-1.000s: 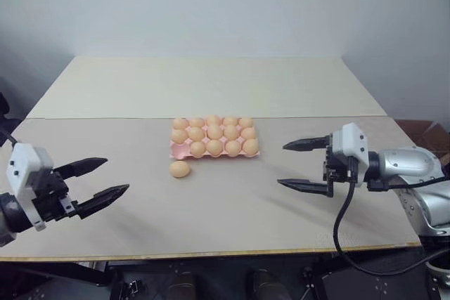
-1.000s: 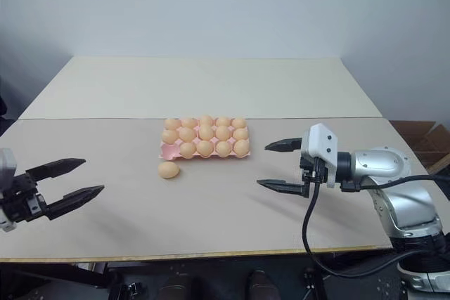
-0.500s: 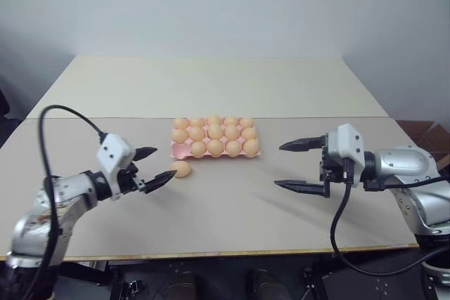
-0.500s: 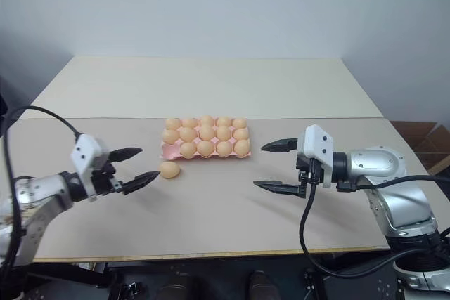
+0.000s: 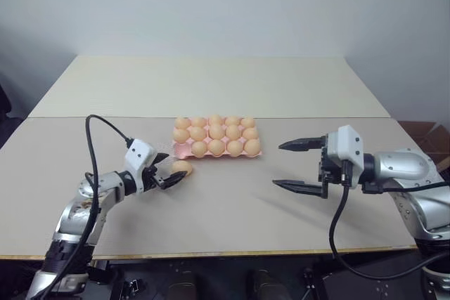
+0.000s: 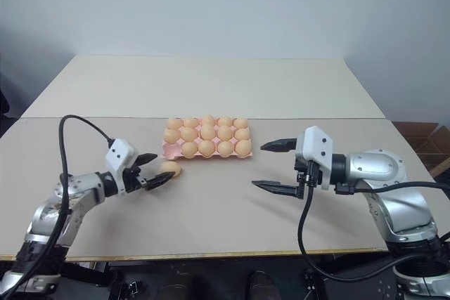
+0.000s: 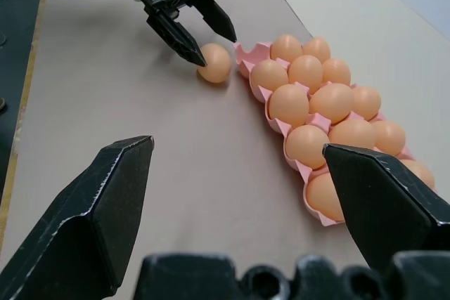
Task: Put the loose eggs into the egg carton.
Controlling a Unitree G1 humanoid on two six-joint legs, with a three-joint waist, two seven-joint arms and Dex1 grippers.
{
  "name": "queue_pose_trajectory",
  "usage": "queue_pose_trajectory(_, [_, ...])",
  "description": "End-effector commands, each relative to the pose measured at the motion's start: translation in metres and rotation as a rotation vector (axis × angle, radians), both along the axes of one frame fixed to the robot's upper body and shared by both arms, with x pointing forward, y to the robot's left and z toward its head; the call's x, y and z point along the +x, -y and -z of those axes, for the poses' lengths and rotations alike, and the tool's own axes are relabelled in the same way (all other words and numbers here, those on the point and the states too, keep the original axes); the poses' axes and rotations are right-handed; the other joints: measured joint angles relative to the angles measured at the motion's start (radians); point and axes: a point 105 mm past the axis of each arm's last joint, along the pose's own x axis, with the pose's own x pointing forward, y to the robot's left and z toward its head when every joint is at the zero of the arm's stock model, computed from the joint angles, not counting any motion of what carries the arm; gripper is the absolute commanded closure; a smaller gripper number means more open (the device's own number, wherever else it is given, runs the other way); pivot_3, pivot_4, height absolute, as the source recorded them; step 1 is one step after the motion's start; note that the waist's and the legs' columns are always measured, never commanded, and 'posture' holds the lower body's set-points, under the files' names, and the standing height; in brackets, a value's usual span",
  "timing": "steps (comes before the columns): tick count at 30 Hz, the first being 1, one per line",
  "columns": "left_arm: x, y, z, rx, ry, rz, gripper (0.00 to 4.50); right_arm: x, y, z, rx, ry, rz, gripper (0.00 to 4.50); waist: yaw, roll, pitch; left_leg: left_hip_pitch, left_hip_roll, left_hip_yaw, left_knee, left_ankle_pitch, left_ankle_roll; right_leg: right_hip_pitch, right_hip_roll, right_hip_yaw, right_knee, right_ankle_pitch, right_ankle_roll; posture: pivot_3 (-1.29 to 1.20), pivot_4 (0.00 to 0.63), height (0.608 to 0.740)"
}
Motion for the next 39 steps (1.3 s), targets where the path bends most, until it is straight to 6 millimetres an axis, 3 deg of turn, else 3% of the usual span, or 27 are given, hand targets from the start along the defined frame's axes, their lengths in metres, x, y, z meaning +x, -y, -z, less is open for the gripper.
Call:
queue_pose_trajectory(1, [0.002,0.007,-0.002,-0.003,0.007,0.034,0.04,-0.004,0.0,-0.012,0.011,0.055,-0.007,0.0,-0.001,0.0,0.0,0.0,0.0,0.0,0.0,0.0,0.0,0.0,0.0,0.0,0.0,0.0,0.0,0.0,0.15,0.74])
queue_pose_trajectory(4, [0.003,0.009,0.001,0.005,-0.017,0.025,0.22,-0.005,0.0,-0.012,0.011,0.054,-0.003,0.0,-0.001,0.0,0.0,0.0,0.0,0.0,0.0,0.0,0.0,0.0,0.0,0.0,0.0,0.0,0.0,0.0,0.15,0.74])
queue_pose_trajectory(12, [-0.004,0.004,0.002,-0.004,-0.034,0.026,2.43,-0.007,0.0,-0.011,0.01,0.049,0.0,0.0,-0.002,0.0,0.0,0.0,0.0,0.0,0.0,0.0,0.0,0.0,0.0,0.0,0.0,0.0,0.0,0.0,0.15,0.74])
queue_pose_trajectory(14, [-0.011,0.0,-0.004,-0.018,-0.037,0.045,2.71,-0.008,0.0,-0.011,0.01,0.049,0.001,0.0,-0.003,0.0,0.0,0.0,0.0,0.0,0.0,0.0,0.0,0.0,0.0,0.0,0.0,0.0,0.0,0.0,0.15,0.74])
queue_pose_trajectory(20, [-0.028,-0.014,-0.043,-0.087,0.034,0.135,2.71,-0.009,0.001,-0.009,0.011,0.046,0.006,0.0,-0.002,0.0,0.0,0.0,0.001,-0.001,0.0,0.0,0.0,-0.001,0.0,0.0,0.0,-0.001,-0.002,0.0,0.15,0.74])
queue_pose_trajectory(26, [0.001,-0.003,-0.077,-0.177,0.126,0.082,2.71,-0.007,-0.001,-0.01,0.02,0.051,0.006,0.0,0.011,0.0,0.0,0.0,-0.001,-0.001,0.001,0.0,0.0,0.001,-0.001,-0.002,0.0,-0.001,0.0,0.0,0.15,0.74])
queue_pose_trajectory(33, [0.044,0.014,-0.066,-0.116,0.119,-0.012,2.71,-0.009,-0.002,-0.01,0.025,0.057,0.014,0.0,0.003,0.0,0.0,0.0,-0.001,-0.001,0.0,0.0,0.0,0.001,0.0,-0.001,0.0,0.0,0.001,0.0,0.15,0.74])
queue_pose_trajectory(39, [0.057,0.017,-0.059,-0.089,0.089,-0.034,2.71,-0.012,0.0,-0.01,0.027,0.058,0.03,0.0,-0.004,-0.001,0.0,0.0,-0.001,-0.001,0.0,0.0,0.0,0.001,0.0,0.0,0.0,0.0,0.001,0.0,0.15,0.74])
